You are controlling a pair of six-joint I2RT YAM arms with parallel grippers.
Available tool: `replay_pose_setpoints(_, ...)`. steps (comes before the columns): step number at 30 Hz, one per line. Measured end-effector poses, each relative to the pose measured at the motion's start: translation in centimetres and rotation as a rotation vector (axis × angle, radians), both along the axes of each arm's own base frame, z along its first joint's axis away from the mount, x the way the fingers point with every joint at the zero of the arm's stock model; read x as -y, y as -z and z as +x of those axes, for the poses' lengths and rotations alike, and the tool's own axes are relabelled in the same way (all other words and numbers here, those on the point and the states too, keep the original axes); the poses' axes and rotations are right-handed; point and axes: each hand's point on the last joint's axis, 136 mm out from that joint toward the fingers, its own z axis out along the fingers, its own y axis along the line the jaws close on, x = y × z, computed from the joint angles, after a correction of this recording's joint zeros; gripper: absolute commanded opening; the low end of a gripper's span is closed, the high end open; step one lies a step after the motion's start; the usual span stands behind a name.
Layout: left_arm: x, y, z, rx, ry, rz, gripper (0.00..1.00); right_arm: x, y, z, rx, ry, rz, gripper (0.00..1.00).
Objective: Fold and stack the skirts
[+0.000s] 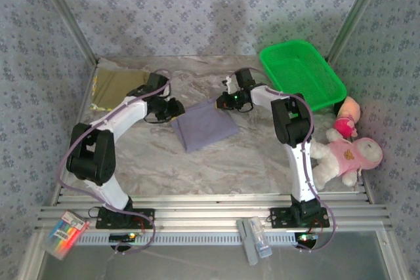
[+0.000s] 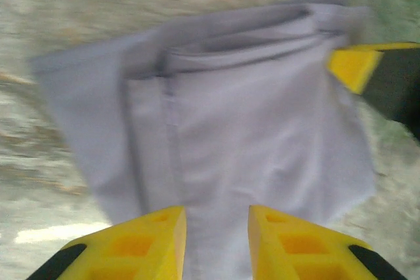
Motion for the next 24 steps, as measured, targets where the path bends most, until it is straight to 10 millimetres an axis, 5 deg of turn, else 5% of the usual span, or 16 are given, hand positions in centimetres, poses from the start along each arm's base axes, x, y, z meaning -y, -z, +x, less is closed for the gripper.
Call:
replay_pose_setpoints(3,3.5,0.0,-1.0,-0.018,0.036,-0.054,0.31,0.0,0.0,0.0,-0.004,0.008,-0.005,0.0)
replay_pose_setpoints(7,6.7,2.6,-2.8,-0.112,0.051,-0.079,0.3,0.1,0.1,0.1,-0.009,0.019,-0.01,0.0)
replay_pose_setpoints(12,6.0,7.8,-5.5,-0.261,0.0,-0.035,0.31,0.4,0.1,0.0,-0.016,0.051,-0.026,0.0)
replay_pose_setpoints(16,5.2,8.8,-5.8,-0.281,-0.003,-0.026,0.33,0.9,0.1,-0.6,-0.036,0.078,-0.033,0.05)
replay_pose_setpoints(24,4.9,6.5,-5.0,-0.211,0.109,-0.057,0.77,2.0,-2.4,-1.8,-0.046,0.143,-0.046,0.52)
